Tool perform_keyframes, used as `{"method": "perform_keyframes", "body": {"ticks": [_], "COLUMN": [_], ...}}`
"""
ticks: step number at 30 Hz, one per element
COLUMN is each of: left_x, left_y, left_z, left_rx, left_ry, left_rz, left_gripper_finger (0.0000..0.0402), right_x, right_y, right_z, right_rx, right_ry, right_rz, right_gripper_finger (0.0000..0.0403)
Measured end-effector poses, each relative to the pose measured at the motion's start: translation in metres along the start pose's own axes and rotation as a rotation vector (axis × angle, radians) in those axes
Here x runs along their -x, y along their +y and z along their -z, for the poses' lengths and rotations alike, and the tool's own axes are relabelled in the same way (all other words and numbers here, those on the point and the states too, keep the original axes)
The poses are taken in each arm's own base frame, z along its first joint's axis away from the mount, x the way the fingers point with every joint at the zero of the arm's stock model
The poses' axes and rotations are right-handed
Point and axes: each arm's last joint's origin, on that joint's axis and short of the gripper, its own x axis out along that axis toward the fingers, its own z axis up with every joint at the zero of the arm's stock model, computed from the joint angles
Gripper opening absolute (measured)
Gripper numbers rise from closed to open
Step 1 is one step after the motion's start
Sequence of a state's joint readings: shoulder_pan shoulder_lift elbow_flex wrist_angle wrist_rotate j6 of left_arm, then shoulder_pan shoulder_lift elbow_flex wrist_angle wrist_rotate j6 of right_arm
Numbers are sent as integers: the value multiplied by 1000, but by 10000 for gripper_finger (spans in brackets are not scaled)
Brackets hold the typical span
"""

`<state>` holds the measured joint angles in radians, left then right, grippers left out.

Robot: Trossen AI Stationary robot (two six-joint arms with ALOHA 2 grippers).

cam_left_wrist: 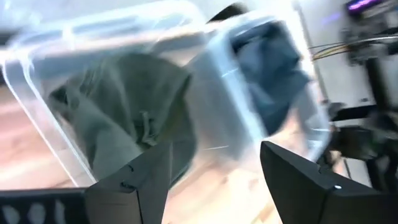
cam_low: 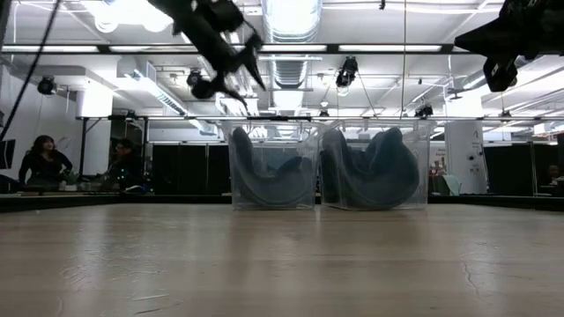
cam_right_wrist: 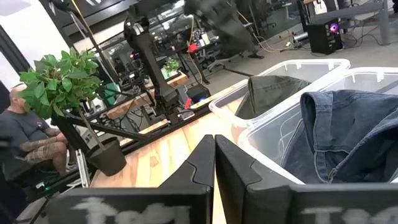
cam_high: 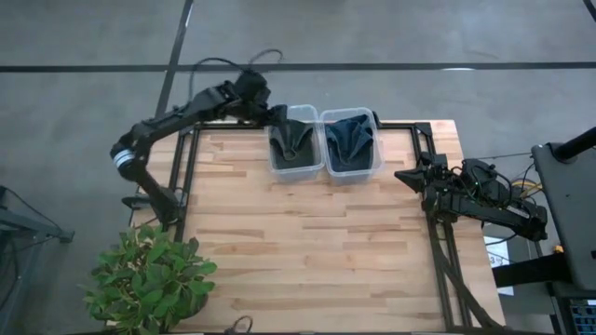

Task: Pick & Place hat
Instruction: Return to Home Position

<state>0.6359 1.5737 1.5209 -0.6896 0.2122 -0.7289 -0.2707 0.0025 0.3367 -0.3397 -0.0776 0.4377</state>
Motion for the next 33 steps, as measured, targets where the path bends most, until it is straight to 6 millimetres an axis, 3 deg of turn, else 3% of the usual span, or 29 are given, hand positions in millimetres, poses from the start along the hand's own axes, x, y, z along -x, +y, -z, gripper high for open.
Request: {"method": "perform_keyframes", "body": {"ticks": [6, 11, 16, 22, 26, 29, 31, 33], "left_x": [77, 147, 211, 266, 283, 279, 267, 237], "left_y": [-25, -34, -24, 0, 15, 24, 28, 33], "left_z": [17, 41, 68, 101, 118, 126, 128, 130], "left_rx": [-163, -321, -419, -409, -463, -494, -506, -520], "left_ry": [-113, -221, -310, -372, -413, -448, -483, -449], "left_rz": [147, 262, 336, 356, 361, 381, 420, 475], "left_gripper_finger": [236, 236, 236, 236, 236, 236, 236, 236], "right_x": [0, 0, 0, 1, 1, 0, 0, 0], "right_y": [0, -2, -4, -5, -5, -3, -2, -1], "right_z": [1, 4, 8, 12, 11, 7, 4, 1], "right_rx": [1, -1, -4, -11, -10, 0, 5, 14], "right_ry": [7, 46, 78, 119, 112, 77, 42, 13], "right_rz": [3, 21, 36, 57, 52, 35, 19, 5], "right_gripper_finger": [9, 8, 9, 9, 9, 9, 9, 9]}}
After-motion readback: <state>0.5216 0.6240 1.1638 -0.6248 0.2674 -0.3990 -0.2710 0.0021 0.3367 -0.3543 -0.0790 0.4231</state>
